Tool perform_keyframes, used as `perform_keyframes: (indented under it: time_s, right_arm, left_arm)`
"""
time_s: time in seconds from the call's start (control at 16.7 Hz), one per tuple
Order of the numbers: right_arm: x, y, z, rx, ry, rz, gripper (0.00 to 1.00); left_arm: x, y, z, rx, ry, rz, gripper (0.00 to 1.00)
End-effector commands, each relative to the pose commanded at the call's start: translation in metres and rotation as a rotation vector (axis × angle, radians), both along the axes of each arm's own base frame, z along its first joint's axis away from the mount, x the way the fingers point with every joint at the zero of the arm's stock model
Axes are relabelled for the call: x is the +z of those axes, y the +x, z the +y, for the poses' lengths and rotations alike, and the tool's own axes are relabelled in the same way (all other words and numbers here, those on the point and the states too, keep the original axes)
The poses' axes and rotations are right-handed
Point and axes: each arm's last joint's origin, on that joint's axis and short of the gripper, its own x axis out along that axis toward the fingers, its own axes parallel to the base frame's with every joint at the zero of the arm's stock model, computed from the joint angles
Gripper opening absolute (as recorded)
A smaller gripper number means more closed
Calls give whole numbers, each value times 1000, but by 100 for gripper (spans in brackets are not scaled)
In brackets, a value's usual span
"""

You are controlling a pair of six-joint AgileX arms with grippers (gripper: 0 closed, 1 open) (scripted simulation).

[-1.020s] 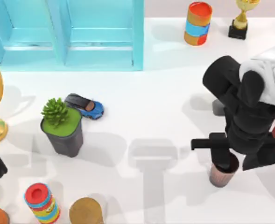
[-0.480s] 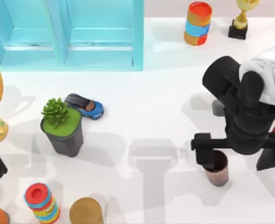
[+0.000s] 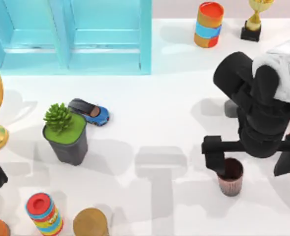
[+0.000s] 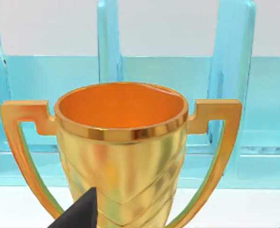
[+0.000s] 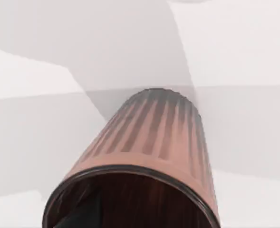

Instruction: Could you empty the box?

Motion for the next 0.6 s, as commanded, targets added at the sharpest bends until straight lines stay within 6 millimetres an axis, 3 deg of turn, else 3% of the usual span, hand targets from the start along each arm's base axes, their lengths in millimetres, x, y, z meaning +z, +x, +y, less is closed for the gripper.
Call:
perform_keyframes:
  time_s: [0.42, 0.6]
  right_arm:
    - [69, 0, 1, 2, 2, -3, 100]
    - [85, -2, -1, 2, 4, -6, 100]
  left_arm:
    - [0, 0, 0, 0, 0, 0, 100]
    - [0, 0, 0, 0, 0, 0, 100]
